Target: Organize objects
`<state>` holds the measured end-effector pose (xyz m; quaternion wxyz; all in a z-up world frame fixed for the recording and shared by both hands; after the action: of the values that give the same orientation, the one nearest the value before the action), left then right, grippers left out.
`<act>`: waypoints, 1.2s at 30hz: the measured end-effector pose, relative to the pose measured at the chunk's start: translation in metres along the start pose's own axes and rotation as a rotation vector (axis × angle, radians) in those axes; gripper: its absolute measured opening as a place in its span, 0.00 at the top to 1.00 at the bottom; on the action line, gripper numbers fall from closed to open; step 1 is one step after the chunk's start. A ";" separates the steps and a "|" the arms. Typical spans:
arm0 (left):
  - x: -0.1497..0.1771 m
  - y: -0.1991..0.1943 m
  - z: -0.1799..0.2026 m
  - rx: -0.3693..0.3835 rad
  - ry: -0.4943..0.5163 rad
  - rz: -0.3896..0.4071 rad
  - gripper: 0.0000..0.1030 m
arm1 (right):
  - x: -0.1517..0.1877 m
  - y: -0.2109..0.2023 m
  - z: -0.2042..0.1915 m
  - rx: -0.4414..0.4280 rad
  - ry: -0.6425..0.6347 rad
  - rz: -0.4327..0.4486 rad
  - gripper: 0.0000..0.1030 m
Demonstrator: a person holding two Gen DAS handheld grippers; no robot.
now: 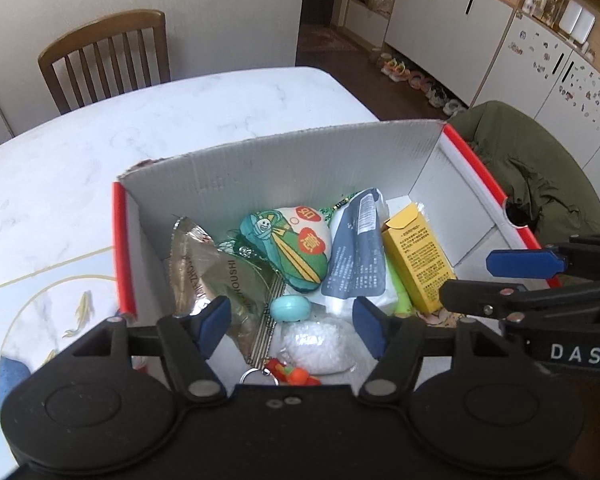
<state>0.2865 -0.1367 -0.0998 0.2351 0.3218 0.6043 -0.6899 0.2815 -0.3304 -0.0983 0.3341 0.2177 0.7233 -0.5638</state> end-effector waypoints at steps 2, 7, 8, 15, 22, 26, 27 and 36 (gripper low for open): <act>0.000 -0.008 0.000 -0.002 0.005 0.022 0.29 | 0.001 -0.007 -0.003 -0.011 -0.003 0.011 0.46; 0.000 -0.030 -0.005 0.003 -0.003 0.069 0.24 | 0.002 -0.024 -0.010 -0.029 -0.023 0.035 0.43; 0.000 -0.035 -0.006 0.003 -0.005 0.078 0.24 | 0.003 -0.028 -0.012 -0.033 -0.024 0.041 0.41; 0.003 -0.063 -0.010 0.016 0.000 0.138 0.20 | 0.006 -0.052 -0.023 -0.056 -0.047 0.087 0.36; 0.007 -0.091 -0.019 0.033 -0.016 0.197 0.18 | 0.011 -0.076 -0.030 -0.068 -0.043 0.139 0.29; 0.009 -0.106 -0.023 0.043 -0.006 0.222 0.15 | 0.015 -0.087 -0.034 -0.064 -0.032 0.160 0.26; 0.010 -0.109 -0.024 0.049 -0.008 0.228 0.14 | 0.016 -0.089 -0.035 -0.066 -0.028 0.162 0.25; 0.018 -0.134 -0.030 0.082 -0.002 0.270 0.04 | 0.027 -0.115 -0.041 -0.072 0.025 0.200 0.19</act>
<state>0.1838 -0.0847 -0.0231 0.3130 0.4087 0.5267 -0.6765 0.1739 -0.3235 -0.0353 0.3871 0.2836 0.7221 -0.4984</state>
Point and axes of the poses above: each gripper's, at about its wrist camera, not at the fingertips, and y roughly the way its jaws point, z to its right, x to its underside, the point moved 1 cm from there along y, roughly the way its jaws point, and after that the axes turned 15 degrees about z, right-handed, at the moved point
